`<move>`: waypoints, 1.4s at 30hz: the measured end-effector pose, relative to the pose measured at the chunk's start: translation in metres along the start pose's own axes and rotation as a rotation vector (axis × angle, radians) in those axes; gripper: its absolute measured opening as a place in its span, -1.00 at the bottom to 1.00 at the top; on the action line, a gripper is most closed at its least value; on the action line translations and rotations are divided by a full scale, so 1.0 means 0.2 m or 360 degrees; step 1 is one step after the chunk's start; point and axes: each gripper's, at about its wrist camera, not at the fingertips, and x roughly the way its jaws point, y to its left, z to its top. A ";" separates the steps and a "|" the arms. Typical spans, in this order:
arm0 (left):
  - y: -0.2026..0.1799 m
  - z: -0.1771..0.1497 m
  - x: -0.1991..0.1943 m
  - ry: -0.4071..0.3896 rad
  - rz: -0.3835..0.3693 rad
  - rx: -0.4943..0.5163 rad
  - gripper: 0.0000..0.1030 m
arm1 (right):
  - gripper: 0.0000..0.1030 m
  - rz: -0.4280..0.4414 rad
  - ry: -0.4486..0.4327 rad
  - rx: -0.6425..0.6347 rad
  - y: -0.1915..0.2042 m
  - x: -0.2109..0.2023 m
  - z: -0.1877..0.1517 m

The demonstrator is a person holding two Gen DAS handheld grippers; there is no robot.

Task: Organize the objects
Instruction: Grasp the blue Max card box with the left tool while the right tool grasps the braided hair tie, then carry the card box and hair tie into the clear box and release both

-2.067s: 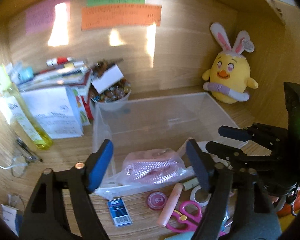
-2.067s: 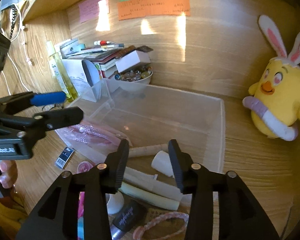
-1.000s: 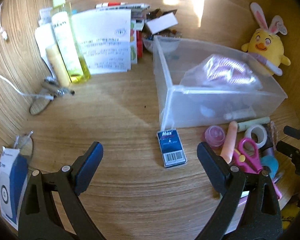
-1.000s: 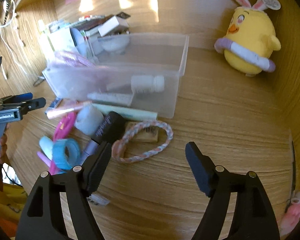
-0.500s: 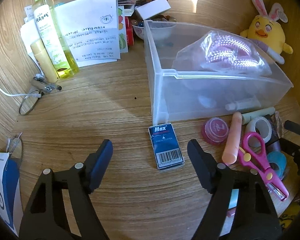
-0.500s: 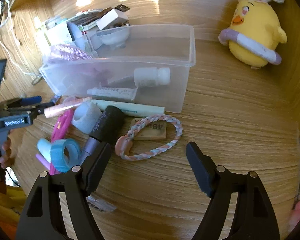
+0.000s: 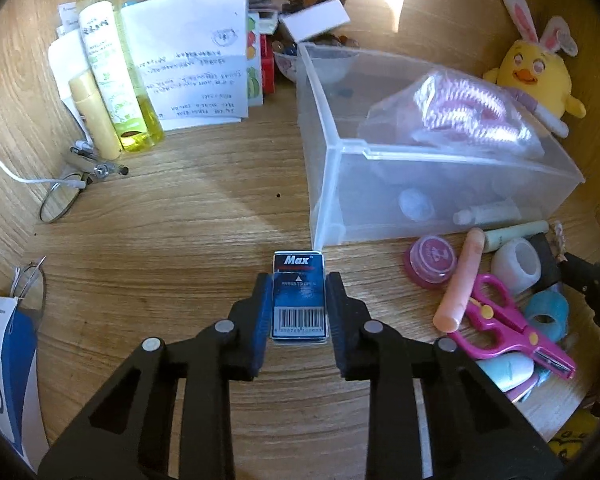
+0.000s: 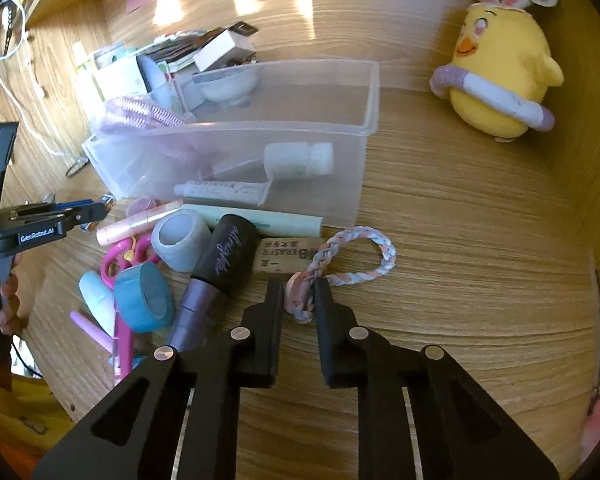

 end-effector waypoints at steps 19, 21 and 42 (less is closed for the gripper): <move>0.03 0.12 -0.37 -0.0373 -0.0058 -0.0114 -0.48 | -0.74 0.0064 -0.0393 0.0015 0.01 -0.35 0.20; 0.02 0.14 -0.40 -0.0408 -0.0079 -0.0112 -0.48 | -0.74 0.0081 -0.0431 0.0012 0.02 -0.37 0.24; -0.09 0.42 -0.17 -0.0264 -0.0308 -0.0028 -0.48 | -0.74 0.0289 -0.0331 -0.0084 0.14 -0.07 0.50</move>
